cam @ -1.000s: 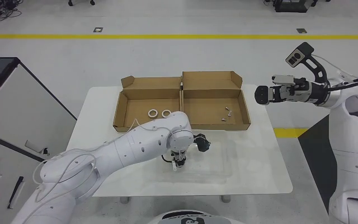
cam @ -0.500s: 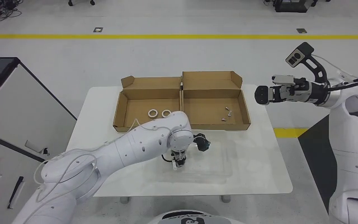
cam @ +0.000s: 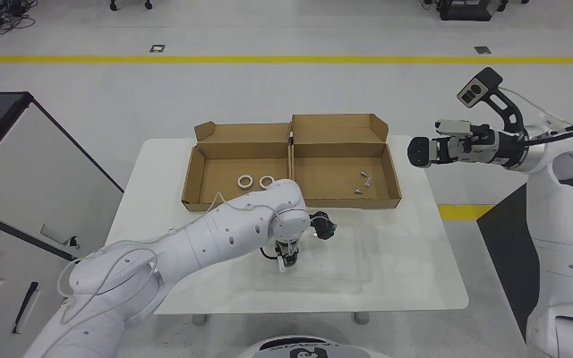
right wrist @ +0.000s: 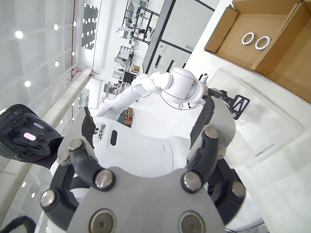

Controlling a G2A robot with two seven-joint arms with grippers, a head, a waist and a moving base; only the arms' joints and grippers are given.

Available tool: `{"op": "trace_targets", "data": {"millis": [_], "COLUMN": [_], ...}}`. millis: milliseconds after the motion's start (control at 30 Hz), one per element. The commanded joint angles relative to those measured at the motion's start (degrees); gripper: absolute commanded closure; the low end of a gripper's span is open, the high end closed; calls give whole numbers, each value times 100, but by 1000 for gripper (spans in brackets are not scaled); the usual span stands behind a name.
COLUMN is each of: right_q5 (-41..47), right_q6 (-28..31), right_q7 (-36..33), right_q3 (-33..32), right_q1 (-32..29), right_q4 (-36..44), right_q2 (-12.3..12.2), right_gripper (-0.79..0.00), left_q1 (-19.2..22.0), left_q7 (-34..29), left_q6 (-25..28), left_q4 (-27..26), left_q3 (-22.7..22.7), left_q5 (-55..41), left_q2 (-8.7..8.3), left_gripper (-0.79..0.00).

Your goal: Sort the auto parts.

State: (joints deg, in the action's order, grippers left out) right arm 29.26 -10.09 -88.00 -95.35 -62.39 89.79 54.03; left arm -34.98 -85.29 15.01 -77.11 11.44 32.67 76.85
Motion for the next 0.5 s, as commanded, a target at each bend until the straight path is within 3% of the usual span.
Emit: {"op": "trace_targets", "data": {"millis": [0, 467], "right_q5": [0, 0], "right_q6": [0, 0], "right_q7": [0, 0], "right_q3": [0, 0], "right_q1": [0, 0], "right_q4": [0, 0], "right_q2": [0, 0], "right_gripper": [-785, -785], "left_q1": [12, 217], "left_q7": [-26, -271], "left_q6": [-93, -377], "left_q4": [-69, -1243], "left_q3": [62, 508], "left_q5": [35, -243], "left_q2": [-23, -284], "left_gripper": [0, 0]}}
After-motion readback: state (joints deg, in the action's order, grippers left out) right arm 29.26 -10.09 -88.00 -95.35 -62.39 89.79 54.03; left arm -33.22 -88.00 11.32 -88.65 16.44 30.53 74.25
